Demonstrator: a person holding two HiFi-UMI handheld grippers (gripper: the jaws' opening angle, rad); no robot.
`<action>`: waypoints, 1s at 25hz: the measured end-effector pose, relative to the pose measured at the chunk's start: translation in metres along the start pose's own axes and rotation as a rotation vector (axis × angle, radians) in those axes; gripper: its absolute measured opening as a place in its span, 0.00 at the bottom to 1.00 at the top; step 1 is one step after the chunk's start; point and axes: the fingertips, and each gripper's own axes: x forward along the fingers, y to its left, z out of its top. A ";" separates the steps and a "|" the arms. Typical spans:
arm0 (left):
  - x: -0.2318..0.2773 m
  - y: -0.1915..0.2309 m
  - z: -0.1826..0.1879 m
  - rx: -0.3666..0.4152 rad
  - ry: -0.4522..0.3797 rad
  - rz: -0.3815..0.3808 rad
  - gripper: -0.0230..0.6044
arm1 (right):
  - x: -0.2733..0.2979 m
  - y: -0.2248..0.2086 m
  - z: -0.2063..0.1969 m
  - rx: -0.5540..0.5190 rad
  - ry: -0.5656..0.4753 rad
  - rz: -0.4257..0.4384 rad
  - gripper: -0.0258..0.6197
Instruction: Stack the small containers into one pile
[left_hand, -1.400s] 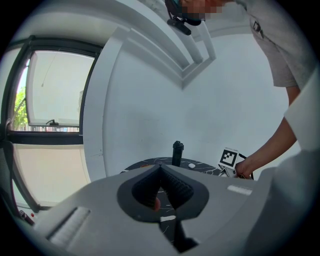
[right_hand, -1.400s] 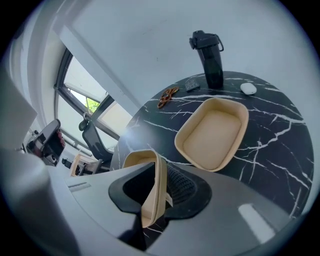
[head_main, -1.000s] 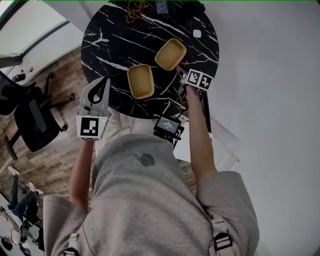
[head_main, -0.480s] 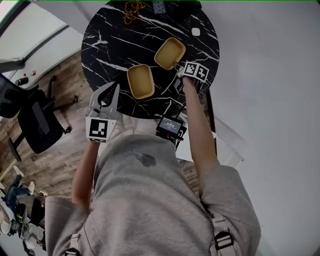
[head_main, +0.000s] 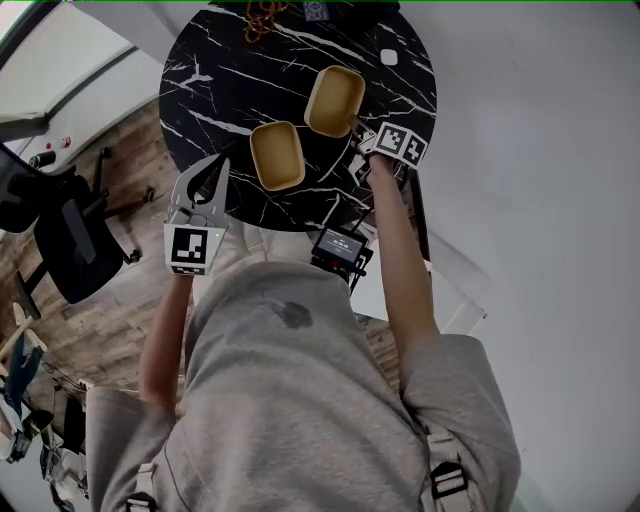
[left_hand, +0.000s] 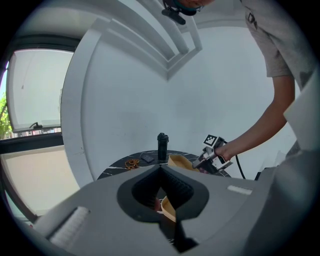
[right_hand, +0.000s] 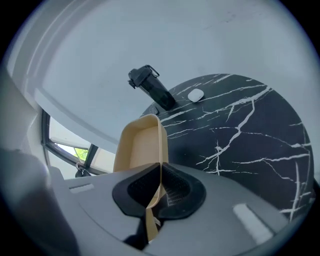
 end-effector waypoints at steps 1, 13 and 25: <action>0.001 0.000 0.001 0.002 -0.001 0.002 0.03 | -0.006 0.007 0.000 -0.004 -0.007 0.021 0.08; 0.008 -0.026 0.012 0.020 -0.014 -0.015 0.03 | -0.040 0.060 -0.062 -0.189 0.084 0.127 0.08; 0.004 -0.034 -0.004 -0.002 0.017 -0.015 0.03 | -0.030 0.071 -0.112 -0.243 0.192 0.137 0.08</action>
